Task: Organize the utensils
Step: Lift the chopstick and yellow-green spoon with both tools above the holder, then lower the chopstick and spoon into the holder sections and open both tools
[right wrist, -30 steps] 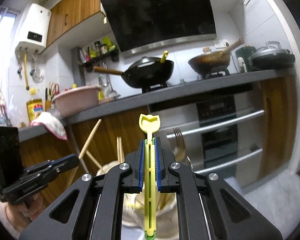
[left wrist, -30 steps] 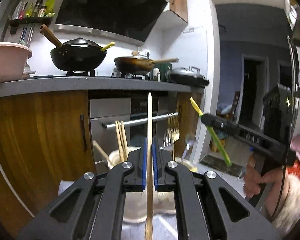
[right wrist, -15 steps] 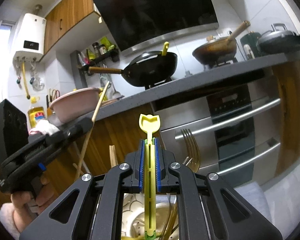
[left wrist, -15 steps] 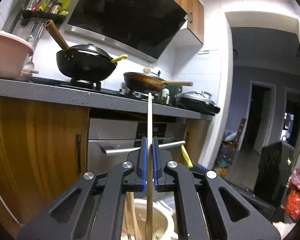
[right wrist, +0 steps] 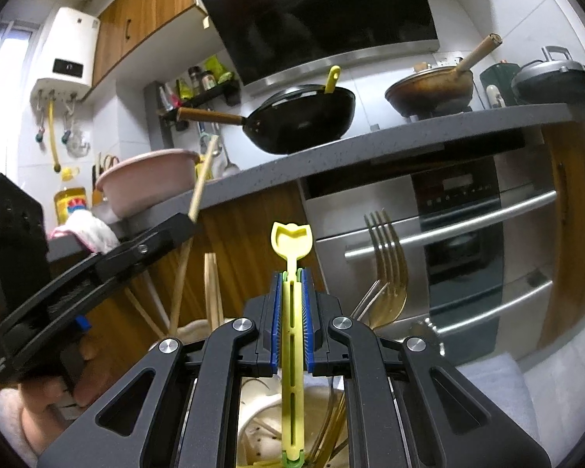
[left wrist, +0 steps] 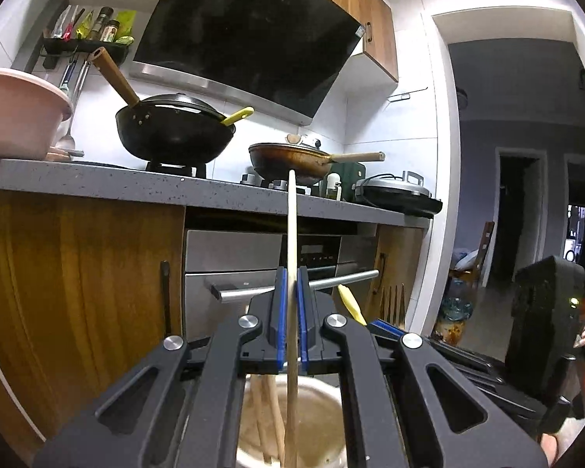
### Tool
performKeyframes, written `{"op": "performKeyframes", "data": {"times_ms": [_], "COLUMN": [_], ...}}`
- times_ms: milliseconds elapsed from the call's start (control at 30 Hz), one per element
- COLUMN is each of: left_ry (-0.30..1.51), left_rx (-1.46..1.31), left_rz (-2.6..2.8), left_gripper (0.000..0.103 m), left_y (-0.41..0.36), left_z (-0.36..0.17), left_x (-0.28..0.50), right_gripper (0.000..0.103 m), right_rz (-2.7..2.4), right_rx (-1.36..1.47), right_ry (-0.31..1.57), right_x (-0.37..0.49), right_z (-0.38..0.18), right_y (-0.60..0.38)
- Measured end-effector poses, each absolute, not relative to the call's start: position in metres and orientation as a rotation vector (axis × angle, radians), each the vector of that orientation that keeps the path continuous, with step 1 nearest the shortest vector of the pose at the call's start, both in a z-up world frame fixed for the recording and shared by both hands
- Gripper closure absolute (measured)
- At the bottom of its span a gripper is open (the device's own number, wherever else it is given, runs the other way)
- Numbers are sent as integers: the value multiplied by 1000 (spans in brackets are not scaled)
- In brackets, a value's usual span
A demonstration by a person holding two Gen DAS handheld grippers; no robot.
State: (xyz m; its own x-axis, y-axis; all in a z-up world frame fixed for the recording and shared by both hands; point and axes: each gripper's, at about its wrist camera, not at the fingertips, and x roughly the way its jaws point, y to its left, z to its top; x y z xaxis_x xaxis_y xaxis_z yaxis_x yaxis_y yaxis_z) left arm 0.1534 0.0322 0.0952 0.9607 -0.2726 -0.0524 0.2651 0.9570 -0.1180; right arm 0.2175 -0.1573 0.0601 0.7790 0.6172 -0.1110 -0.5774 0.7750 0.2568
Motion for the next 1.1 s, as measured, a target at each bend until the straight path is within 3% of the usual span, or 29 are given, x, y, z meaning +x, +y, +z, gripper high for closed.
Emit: {"op": "performKeyframes", "data": {"times_ms": [967, 1100], "left_ry": [205, 212], "left_rx": [-96, -88], "left_rz": [-291, -293], "left_gripper": [98, 97], "left_y": [41, 41], "left_z": [62, 61], "left_x": [121, 118], "right_gripper": [92, 83], "right_rz": [609, 599], "right_rx": [126, 134], "right_ry": [247, 251], "right_x": [182, 179], "right_z": [43, 41], "right_y": [-172, -176]}}
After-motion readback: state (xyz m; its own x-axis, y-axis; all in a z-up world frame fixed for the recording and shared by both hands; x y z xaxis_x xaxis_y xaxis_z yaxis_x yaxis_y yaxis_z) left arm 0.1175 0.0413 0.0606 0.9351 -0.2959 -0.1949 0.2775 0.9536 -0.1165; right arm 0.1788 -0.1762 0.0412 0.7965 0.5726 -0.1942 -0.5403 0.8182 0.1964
